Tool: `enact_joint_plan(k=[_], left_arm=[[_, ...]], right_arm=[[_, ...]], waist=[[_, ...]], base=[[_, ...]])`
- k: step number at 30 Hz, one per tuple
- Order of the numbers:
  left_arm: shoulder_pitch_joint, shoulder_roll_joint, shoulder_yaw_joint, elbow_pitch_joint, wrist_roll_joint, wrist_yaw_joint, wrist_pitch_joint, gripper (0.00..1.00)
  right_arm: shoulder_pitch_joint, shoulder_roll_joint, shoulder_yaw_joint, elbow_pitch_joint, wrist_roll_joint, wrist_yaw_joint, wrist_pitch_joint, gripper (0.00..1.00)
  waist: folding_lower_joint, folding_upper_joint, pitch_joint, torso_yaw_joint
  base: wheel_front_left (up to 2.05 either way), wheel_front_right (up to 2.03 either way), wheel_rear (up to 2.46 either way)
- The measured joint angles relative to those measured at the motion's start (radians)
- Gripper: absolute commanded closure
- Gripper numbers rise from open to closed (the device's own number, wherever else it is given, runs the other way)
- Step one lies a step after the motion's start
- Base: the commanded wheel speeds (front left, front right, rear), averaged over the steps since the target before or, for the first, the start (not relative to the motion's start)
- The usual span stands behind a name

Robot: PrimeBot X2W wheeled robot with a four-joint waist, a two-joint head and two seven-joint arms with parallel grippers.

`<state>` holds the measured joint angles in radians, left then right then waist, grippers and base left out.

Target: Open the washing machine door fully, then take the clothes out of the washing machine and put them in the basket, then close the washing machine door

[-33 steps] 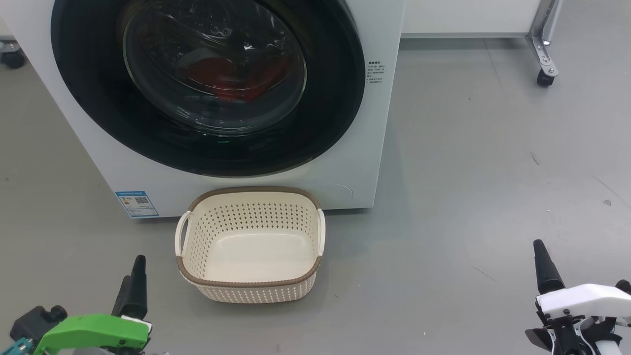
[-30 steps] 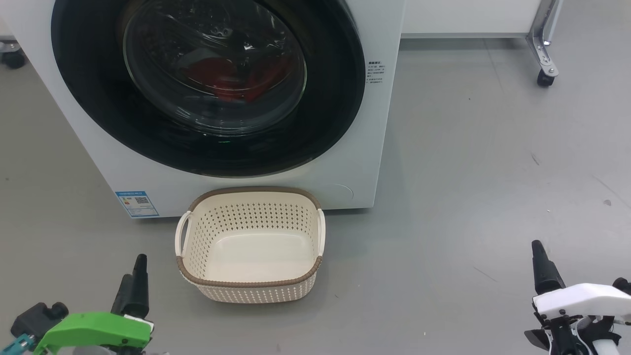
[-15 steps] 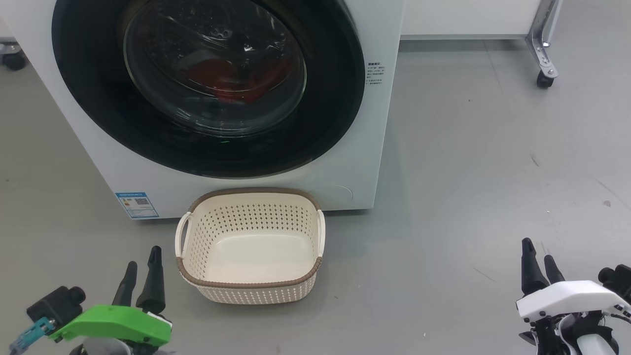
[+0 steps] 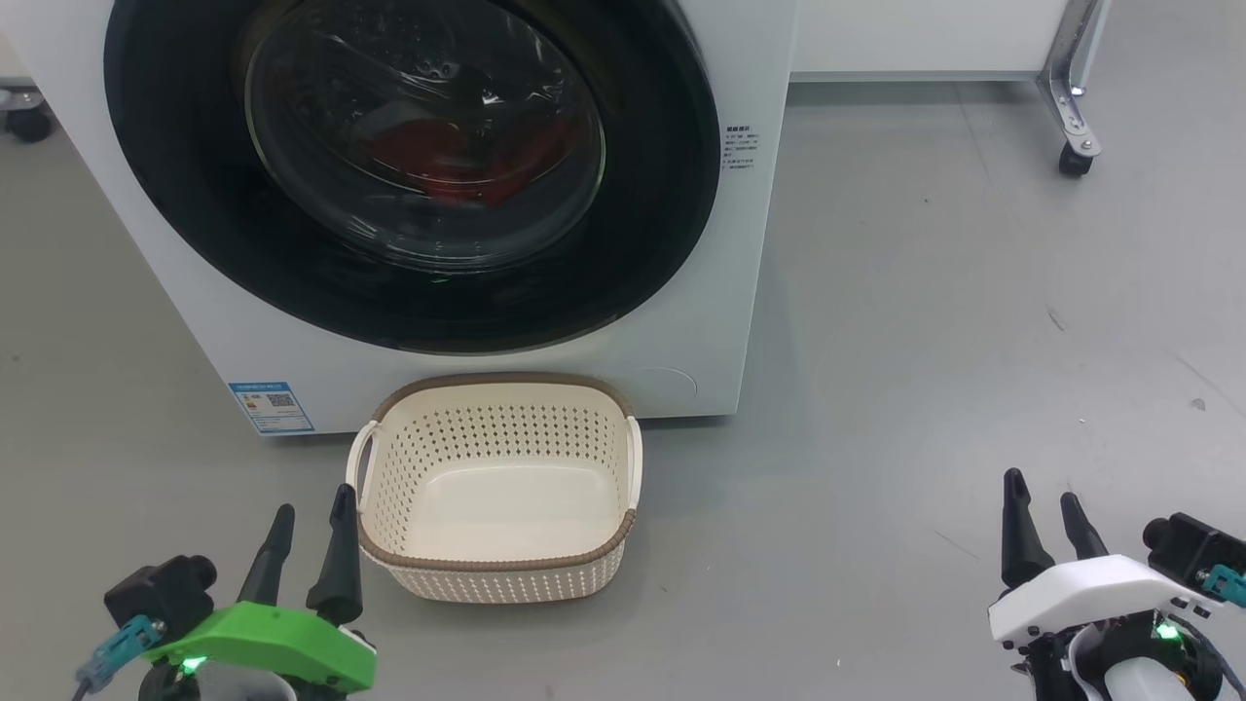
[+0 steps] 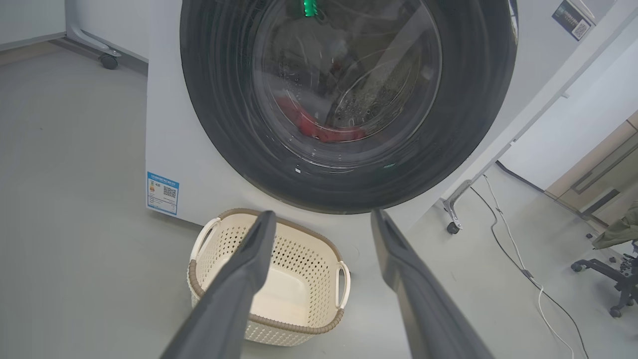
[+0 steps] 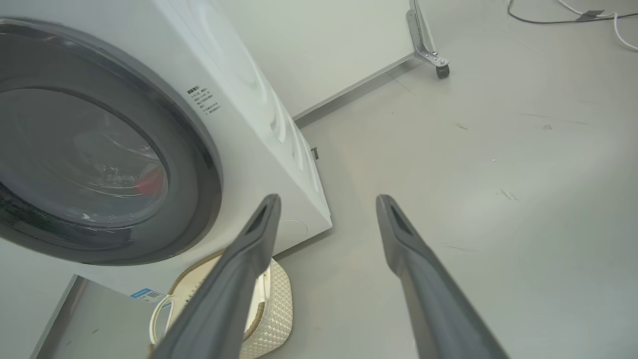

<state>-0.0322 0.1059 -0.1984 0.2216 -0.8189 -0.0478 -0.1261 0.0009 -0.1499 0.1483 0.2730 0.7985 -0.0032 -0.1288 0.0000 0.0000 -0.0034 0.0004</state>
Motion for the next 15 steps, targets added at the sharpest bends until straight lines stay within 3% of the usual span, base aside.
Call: enact_joint_plan(k=[15], left_arm=[[0.001, -0.003, -0.035, 0.000, 0.158, 0.018, -0.043, 0.00]], right_arm=[[0.000, 0.003, 0.058, -0.009, -0.180, -0.027, -0.037, 0.00]], waist=[[0.0000, 0.0000, -0.006, -0.001]], base=[[0.00, 0.00, 0.00]])
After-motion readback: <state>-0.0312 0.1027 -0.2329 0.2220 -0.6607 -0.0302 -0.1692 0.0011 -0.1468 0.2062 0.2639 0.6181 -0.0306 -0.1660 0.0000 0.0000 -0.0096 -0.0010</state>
